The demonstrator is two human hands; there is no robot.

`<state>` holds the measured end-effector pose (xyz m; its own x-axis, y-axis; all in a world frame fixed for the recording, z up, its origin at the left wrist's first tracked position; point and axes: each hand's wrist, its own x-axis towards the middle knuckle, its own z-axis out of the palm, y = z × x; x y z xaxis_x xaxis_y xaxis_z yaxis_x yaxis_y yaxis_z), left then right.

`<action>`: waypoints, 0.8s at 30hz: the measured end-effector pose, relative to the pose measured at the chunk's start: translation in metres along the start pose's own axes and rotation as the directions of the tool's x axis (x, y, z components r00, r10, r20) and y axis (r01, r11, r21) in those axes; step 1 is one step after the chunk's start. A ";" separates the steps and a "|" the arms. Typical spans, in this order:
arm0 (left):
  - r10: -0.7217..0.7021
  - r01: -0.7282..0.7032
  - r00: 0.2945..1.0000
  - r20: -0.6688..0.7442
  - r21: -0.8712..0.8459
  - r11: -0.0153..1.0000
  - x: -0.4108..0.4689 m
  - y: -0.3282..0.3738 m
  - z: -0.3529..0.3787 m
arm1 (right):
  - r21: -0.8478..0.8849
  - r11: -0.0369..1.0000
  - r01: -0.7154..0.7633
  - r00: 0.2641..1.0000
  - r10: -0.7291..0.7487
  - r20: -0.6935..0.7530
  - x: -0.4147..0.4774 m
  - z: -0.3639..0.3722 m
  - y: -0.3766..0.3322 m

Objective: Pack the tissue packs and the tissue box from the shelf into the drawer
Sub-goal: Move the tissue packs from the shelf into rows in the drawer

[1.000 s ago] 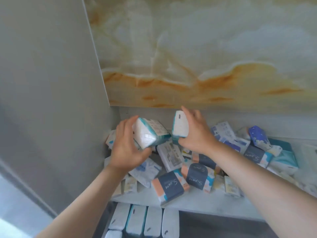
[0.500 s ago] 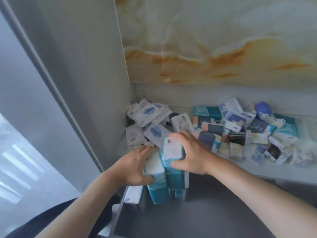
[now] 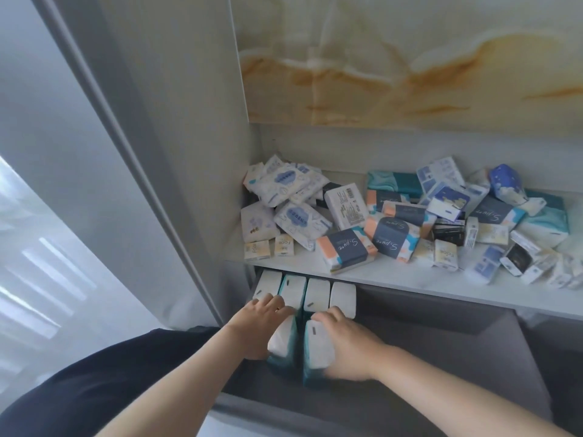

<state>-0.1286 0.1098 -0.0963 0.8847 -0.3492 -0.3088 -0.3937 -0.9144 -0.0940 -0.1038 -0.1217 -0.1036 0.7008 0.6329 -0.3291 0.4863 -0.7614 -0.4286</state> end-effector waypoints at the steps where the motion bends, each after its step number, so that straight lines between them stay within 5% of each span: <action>1: -0.011 0.011 1.000 0.004 0.022 1.000 0.002 0.000 0.002 | -0.007 1.000 -0.009 1.000 0.009 -0.020 0.002 0.006 0.002; 5: -0.022 0.020 1.000 0.016 0.114 0.993 0.011 0.004 0.015 | 0.026 0.999 -0.043 0.994 0.045 -0.097 0.015 0.023 0.008; 16: -0.064 0.064 0.998 0.001 0.029 0.998 0.026 0.000 0.025 | 0.027 0.999 -0.019 0.989 0.023 -0.144 0.028 0.052 0.021; 19: -0.125 0.125 0.992 0.004 0.086 0.988 0.031 0.006 0.019 | 0.083 0.987 -0.137 0.969 0.151 -0.197 0.024 0.051 0.019; 24: -0.159 0.159 0.987 -0.001 0.070 0.985 0.032 0.012 0.027 | 0.489 0.765 -0.420 0.893 0.444 0.072 0.033 0.061 0.007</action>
<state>-0.1120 0.0929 -0.1332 0.9363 -0.1992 -0.2892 -0.2645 -0.9418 -0.2078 -0.1093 -0.0979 -0.1687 0.8043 0.2372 -0.5448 -0.1771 -0.7795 -0.6008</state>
